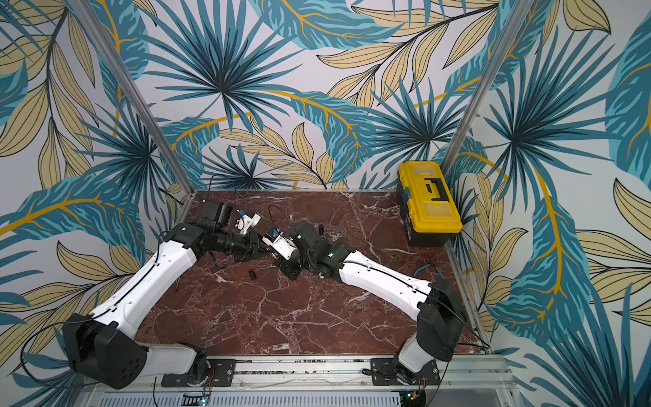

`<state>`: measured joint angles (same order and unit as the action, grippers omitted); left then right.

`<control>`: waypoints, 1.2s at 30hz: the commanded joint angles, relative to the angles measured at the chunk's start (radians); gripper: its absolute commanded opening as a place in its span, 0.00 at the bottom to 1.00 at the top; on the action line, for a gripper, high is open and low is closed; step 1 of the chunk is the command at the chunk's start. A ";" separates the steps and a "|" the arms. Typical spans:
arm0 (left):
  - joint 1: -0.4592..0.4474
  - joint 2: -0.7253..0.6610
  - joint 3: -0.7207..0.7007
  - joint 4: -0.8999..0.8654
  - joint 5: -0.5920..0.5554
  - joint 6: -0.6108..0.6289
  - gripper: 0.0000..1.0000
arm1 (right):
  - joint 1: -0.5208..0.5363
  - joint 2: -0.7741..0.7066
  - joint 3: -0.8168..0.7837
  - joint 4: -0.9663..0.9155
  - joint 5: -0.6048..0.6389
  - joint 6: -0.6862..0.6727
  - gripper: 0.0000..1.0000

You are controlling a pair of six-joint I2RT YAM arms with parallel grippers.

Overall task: Open the lipstick cap
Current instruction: Place the lipstick at the center of the board.

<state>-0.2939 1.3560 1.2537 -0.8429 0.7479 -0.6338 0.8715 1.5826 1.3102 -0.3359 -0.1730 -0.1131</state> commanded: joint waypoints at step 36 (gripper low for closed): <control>-0.150 0.204 0.069 -0.045 -0.737 0.184 0.15 | 0.003 -0.269 -0.111 -0.041 0.281 -0.017 0.53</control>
<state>-0.4068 1.5284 1.3304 -0.8795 0.1936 -0.4980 0.8722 1.3270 1.2358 -0.3717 0.0631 -0.1280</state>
